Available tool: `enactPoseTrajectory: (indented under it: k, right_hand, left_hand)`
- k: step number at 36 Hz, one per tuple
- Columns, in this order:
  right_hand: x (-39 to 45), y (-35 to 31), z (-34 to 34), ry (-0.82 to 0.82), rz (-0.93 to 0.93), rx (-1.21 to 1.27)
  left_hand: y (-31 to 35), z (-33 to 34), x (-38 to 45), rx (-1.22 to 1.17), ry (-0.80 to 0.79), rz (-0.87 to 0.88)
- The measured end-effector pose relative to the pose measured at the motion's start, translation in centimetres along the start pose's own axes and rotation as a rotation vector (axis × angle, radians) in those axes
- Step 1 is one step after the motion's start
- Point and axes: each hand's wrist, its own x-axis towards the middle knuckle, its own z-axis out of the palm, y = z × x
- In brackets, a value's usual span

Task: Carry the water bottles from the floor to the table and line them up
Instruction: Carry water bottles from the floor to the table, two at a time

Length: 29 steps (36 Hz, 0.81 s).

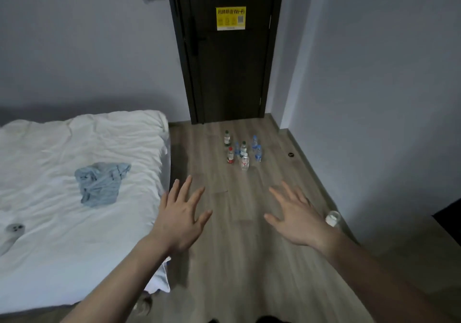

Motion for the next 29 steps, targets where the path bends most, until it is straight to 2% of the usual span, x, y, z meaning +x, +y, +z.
enactPoseTrajectory:
  k: [14, 29]
  right_hand:
    - [14.7, -1.9, -0.6, -0.032, 0.058, 0.025]
    - [38.1, -1.9, -6.7, -0.087, 0.001, 0.045]
  left_hand:
    - [-5.5, -0.2, 14.7, 0.004, -0.047, 0.055]
    - [-9.5, -2.1, 36.6, 0.048, -0.059, 0.001]
